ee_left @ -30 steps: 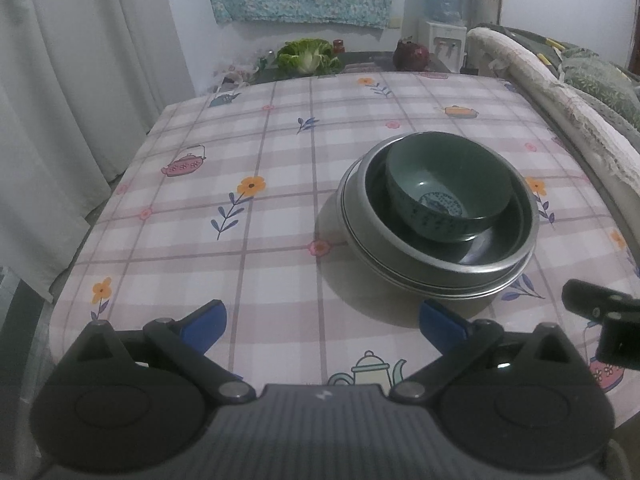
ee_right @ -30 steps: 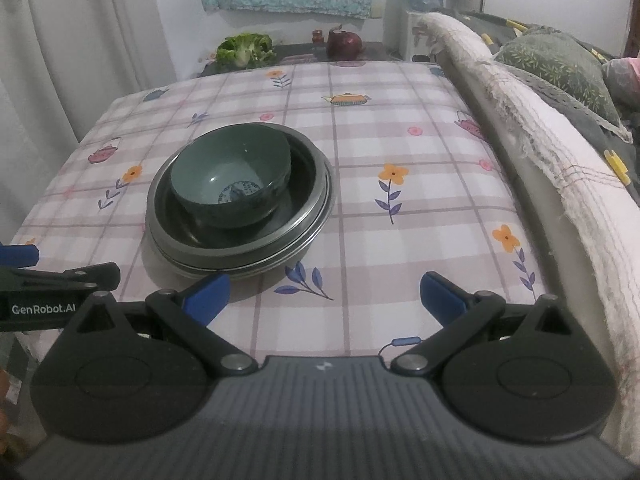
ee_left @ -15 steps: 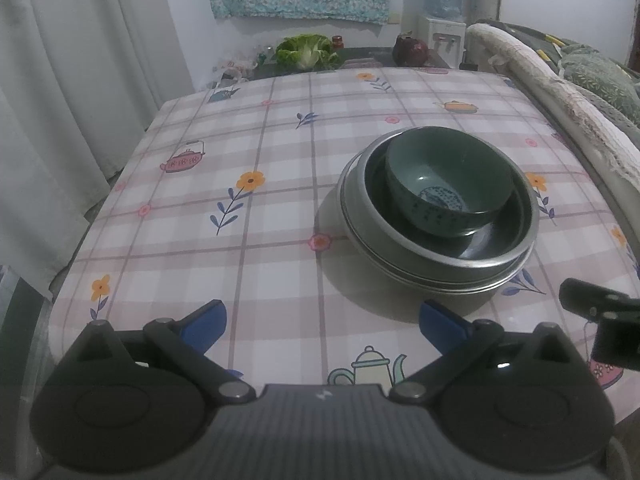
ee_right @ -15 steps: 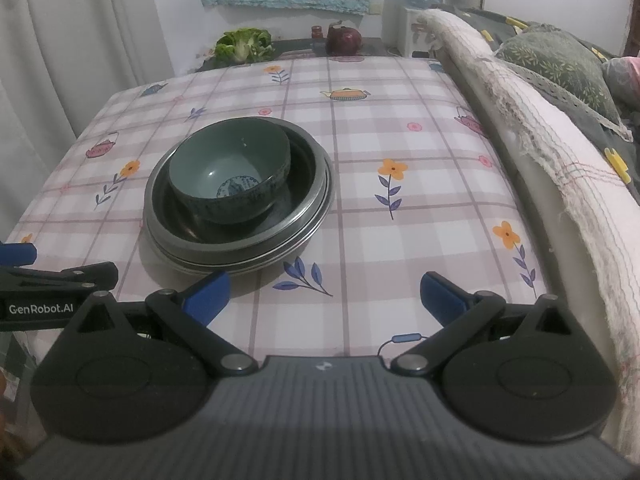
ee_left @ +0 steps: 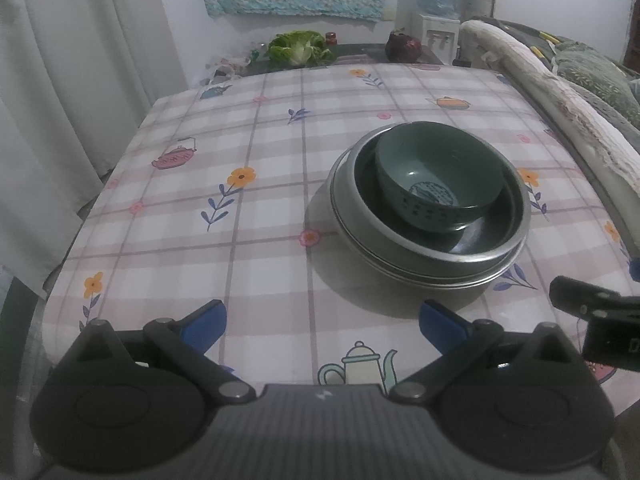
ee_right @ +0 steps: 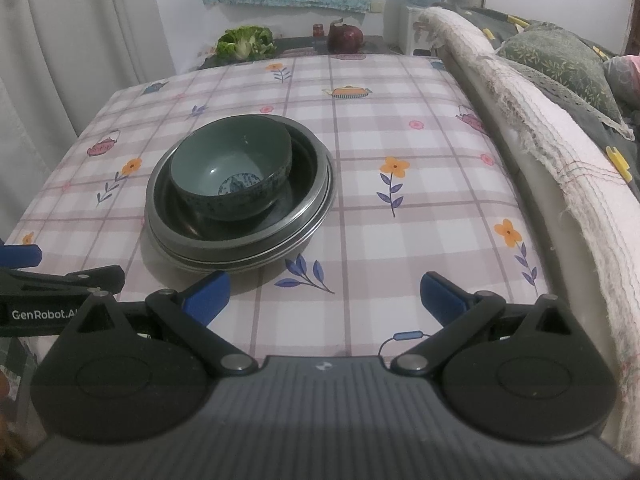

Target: Organize plates and bowls

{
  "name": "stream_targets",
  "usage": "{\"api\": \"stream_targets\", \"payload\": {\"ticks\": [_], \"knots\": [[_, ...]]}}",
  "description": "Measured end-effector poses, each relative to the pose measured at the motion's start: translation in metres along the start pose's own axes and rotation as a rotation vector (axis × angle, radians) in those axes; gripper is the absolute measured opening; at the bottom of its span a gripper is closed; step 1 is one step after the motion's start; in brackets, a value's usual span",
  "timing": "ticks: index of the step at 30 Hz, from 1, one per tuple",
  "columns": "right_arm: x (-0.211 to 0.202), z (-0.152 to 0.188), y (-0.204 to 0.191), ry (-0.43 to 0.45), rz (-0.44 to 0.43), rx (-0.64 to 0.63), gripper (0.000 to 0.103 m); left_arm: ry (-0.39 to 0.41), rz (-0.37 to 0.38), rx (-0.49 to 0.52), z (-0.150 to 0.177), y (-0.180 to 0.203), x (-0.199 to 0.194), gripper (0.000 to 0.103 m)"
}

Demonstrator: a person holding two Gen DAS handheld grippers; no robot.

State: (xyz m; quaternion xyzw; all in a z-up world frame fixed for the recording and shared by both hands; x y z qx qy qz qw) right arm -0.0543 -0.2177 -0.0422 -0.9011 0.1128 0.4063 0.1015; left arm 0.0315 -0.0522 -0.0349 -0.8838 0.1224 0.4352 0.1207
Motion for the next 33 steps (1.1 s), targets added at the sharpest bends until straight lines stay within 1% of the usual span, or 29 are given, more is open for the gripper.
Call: {"api": "stream_targets", "payload": {"ticks": [15, 33], "knots": [[0.0022, 0.0002, -0.0003, -0.006, 0.001, -0.008, 0.102, -0.014, 0.018, -0.005, 0.0015, 0.0005, 0.0025, 0.103], [0.0048, 0.0016, -0.0017, -0.013, -0.003, -0.008, 0.102, -0.018, 0.023, -0.003, 0.0021, 0.0010, 0.0035, 0.103]]}}
Point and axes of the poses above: each gripper's, at about its wrist camera, not at the fingertips, and x roughly the way its jaws point, y to its right, z to its underside, the point moved 2 cm from there along x, roughly the way its jaws point
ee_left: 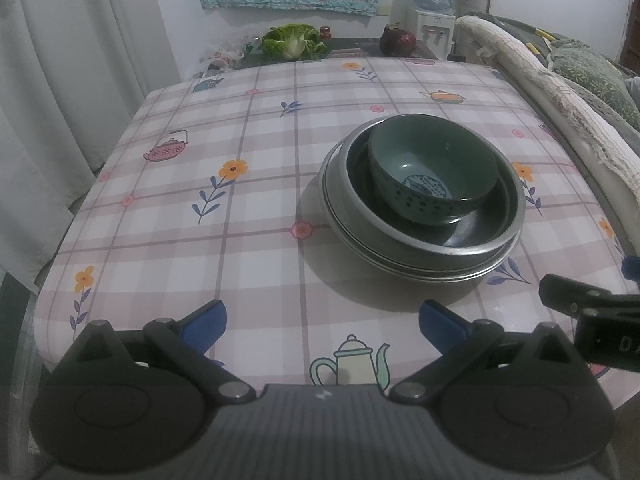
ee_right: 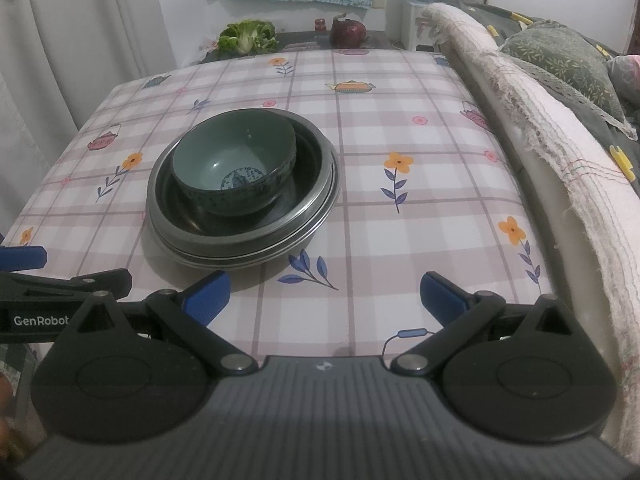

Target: Organize plates and bowls

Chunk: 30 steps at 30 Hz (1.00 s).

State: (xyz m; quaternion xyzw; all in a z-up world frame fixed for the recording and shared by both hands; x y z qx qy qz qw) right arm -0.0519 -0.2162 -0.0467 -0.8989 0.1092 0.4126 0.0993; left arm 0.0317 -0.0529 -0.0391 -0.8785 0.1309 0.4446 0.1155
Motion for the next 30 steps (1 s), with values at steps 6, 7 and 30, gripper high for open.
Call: {"api": "stream_targets", "payload": {"ticks": [6, 7, 30], "knots": [[-0.0003, 0.0007, -0.0002, -0.001, 0.000, 0.000, 0.102, 0.000, 0.001, 0.000, 0.0003, 0.0001, -0.0002, 0.103], [-0.0006, 0.0009, -0.0004, 0.000, 0.001, -0.001, 0.102, 0.000, 0.001, 0.000, 0.0003, 0.0001, -0.0002, 0.103], [-0.0026, -0.0001, -0.0033, -0.002, -0.002, -0.006, 0.102, 0.003, 0.000, -0.001, 0.0003, -0.0002, -0.0021, 0.103]]}}
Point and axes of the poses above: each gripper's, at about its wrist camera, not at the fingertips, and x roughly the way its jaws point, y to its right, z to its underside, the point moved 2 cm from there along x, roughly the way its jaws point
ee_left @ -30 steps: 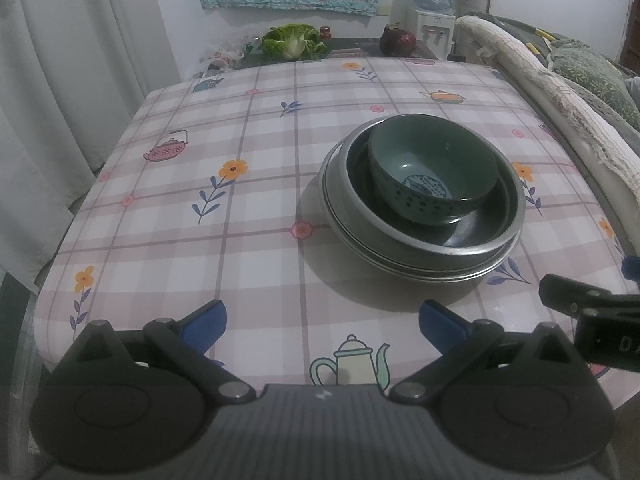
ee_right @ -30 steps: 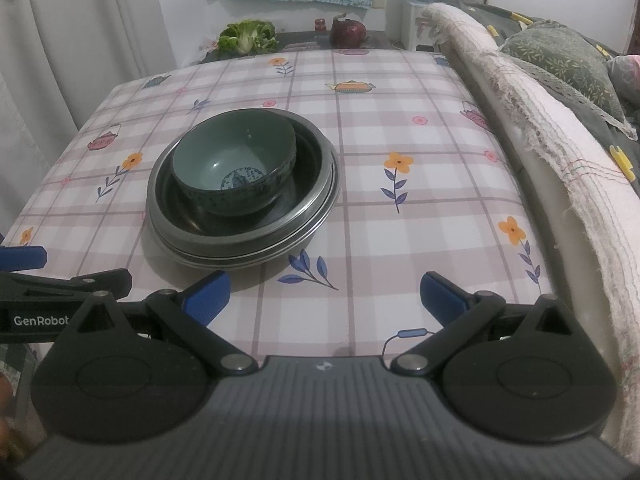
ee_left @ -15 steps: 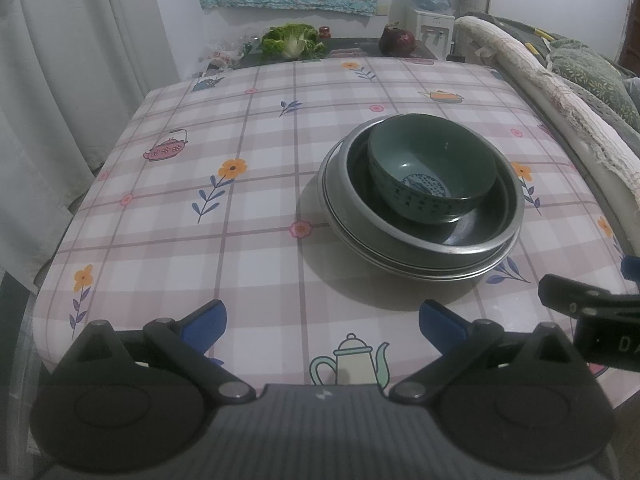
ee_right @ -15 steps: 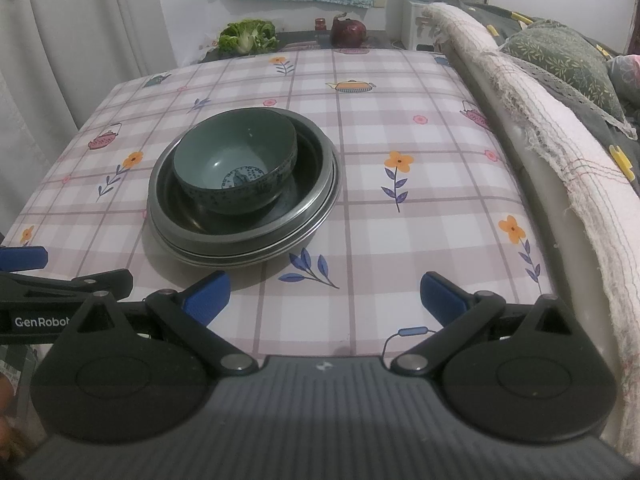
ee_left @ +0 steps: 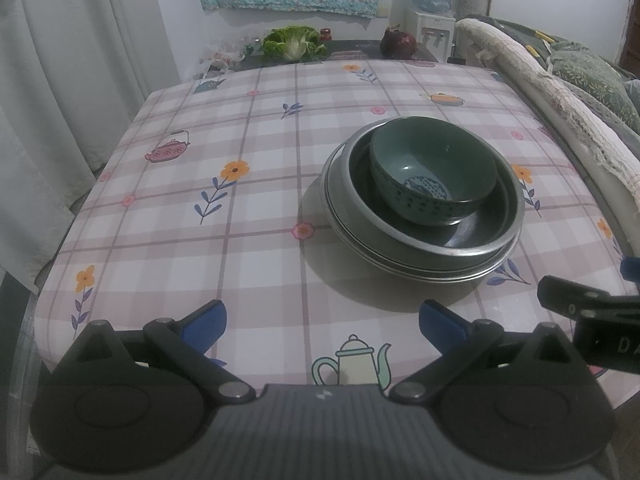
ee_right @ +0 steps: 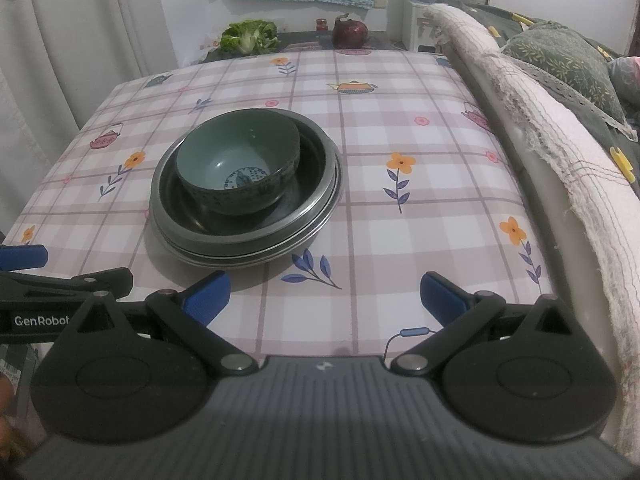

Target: Organize plates and bowls

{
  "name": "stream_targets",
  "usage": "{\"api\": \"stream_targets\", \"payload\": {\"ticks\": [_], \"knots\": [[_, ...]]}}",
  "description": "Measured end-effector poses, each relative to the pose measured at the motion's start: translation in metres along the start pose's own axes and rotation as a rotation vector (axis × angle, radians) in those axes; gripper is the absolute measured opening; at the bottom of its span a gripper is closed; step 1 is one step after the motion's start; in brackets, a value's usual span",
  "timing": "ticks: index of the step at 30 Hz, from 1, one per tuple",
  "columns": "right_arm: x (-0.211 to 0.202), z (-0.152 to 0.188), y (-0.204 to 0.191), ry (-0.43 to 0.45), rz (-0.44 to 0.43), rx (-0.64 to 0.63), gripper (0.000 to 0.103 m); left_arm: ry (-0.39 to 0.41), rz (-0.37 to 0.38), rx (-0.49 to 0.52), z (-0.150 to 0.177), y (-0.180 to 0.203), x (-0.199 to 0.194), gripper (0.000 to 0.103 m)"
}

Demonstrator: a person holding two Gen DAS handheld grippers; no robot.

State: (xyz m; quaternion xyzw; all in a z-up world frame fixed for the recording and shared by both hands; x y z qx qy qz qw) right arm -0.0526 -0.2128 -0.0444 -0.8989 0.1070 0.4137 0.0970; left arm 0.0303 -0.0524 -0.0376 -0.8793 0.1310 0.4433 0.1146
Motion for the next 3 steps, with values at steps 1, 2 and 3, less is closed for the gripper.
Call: {"api": "stream_targets", "payload": {"ticks": [1, 2, 3], "knots": [[-0.0005, -0.0001, -0.0005, 0.000, 0.000, -0.001, 0.102, 0.000, 0.000, 0.000, 0.0000, 0.0000, 0.0000, 0.103], [-0.0011, -0.0004, -0.0004, 0.001, 0.000, -0.002, 0.102, 0.001, 0.001, 0.000, 0.0001, 0.0005, -0.0003, 0.103], [-0.0017, -0.0006, -0.0006, 0.002, 0.000, -0.003, 0.102, 0.000, 0.000, 0.000, 0.0000, 0.0000, 0.0000, 0.103]]}}
Point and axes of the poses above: each gripper's, at about its wrist camera, not at the fingertips, and x roughly the way its jaws point, y to its right, z to its underside, the point moved 2 cm from there along x, roughly the way its jaws point
